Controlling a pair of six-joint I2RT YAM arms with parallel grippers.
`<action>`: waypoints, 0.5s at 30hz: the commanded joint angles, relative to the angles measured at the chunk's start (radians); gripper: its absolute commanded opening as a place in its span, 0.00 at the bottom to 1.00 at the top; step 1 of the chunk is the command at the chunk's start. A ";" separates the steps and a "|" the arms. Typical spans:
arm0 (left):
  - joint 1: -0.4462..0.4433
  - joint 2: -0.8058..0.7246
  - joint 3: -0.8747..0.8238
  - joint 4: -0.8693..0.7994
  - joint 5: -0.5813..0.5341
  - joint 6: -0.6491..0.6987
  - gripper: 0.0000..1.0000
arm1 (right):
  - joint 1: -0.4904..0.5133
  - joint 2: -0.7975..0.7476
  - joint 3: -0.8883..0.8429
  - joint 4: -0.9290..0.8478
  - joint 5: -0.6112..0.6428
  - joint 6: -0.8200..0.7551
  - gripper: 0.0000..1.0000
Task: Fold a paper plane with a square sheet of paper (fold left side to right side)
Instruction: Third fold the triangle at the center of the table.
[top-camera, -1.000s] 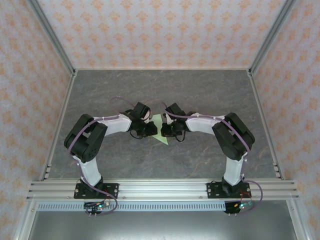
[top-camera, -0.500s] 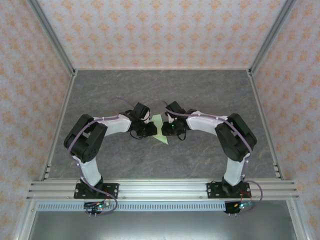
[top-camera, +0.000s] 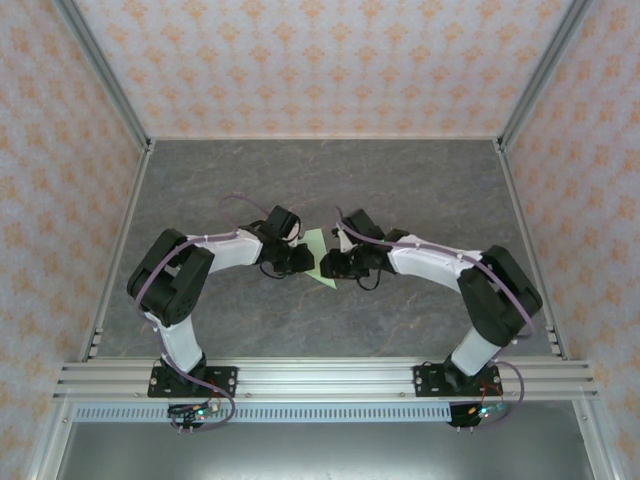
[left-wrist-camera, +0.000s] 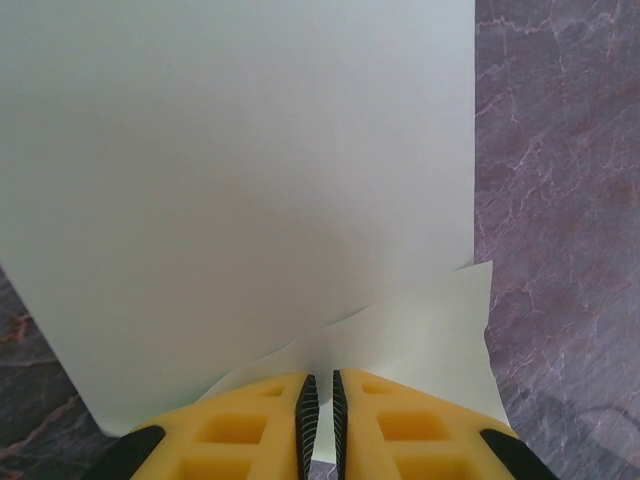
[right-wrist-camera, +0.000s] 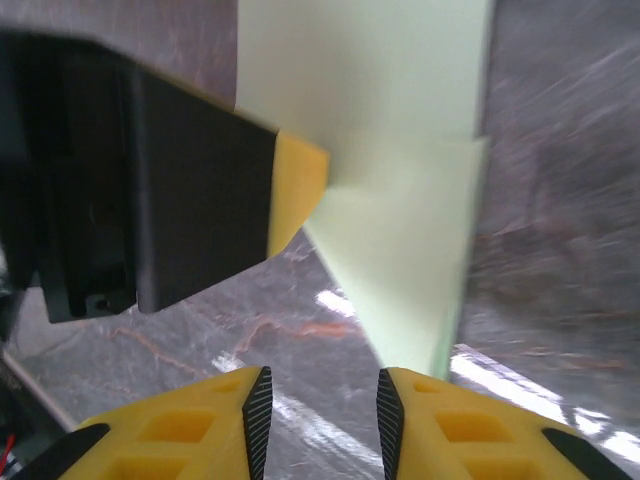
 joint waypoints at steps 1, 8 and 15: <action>-0.008 0.007 -0.037 -0.078 -0.079 0.020 0.19 | 0.014 0.039 -0.014 0.069 -0.050 0.063 0.36; -0.009 0.001 -0.037 -0.079 -0.076 0.017 0.19 | 0.014 0.096 0.006 0.086 -0.013 0.102 0.35; -0.009 -0.006 -0.038 -0.083 -0.079 0.016 0.19 | 0.015 0.119 0.004 0.046 0.014 0.086 0.35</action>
